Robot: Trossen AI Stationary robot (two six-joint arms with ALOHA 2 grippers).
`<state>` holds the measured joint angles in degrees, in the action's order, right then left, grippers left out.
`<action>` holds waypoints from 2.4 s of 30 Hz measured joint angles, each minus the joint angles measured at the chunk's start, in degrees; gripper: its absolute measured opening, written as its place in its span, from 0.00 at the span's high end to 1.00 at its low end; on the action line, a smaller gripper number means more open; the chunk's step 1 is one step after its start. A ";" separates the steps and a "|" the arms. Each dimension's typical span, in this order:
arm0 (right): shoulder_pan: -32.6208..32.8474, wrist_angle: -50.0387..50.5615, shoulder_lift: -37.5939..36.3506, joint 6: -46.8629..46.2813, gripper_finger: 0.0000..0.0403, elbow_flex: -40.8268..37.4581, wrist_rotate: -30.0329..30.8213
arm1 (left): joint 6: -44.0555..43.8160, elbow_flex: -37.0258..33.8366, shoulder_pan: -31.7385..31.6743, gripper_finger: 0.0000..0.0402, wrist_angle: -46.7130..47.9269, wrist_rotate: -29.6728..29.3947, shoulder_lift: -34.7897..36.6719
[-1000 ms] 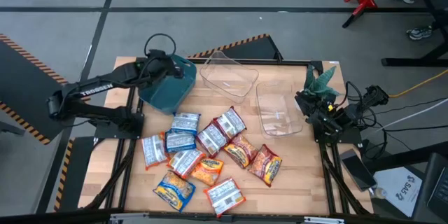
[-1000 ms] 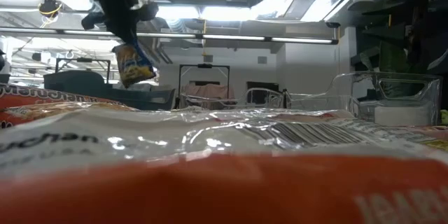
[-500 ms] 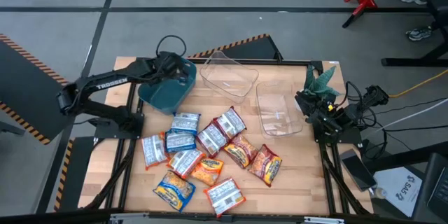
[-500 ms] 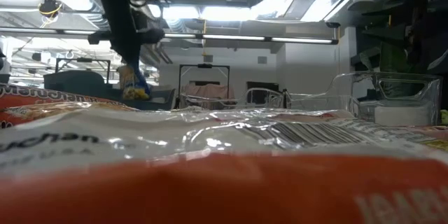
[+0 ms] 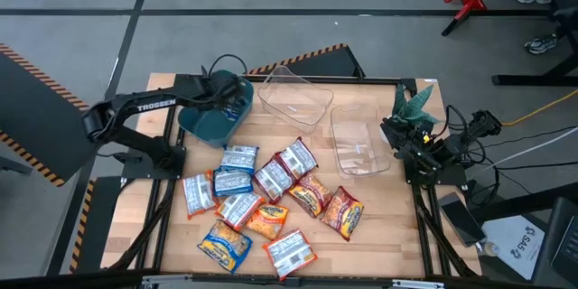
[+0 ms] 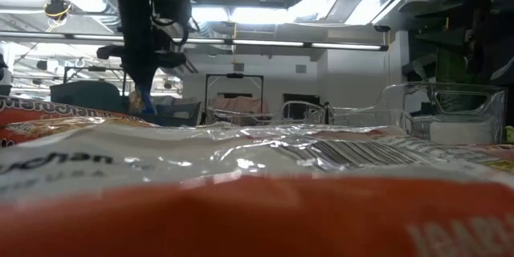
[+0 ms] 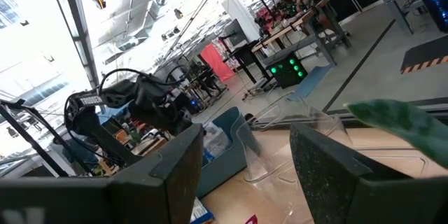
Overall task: Sort Maruchan noodles
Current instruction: Put the blue noodle pack into the blue bin
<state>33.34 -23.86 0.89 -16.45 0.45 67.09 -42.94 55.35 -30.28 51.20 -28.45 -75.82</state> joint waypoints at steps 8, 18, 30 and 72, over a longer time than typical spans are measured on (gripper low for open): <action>0.00 0.00 -0.02 0.00 0.49 0.01 0.00 | 0.00 0.00 0.73 1.00 1.03 3.74 -3.38; 0.00 0.10 -0.01 0.22 0.49 0.01 0.49 | -1.97 0.00 2.52 1.00 10.76 2.27 -2.78; 0.00 1.39 0.00 0.24 0.49 0.02 2.99 | -8.89 0.00 6.80 1.00 10.94 0.55 -2.79; 0.00 2.91 -0.01 0.24 0.49 0.00 2.95 | 5.81 -7.97 -3.52 0.73 -25.89 20.09 -2.98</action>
<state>33.34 -20.95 0.88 -16.21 0.45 70.04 -37.13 47.39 -33.80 25.31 -8.36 -78.81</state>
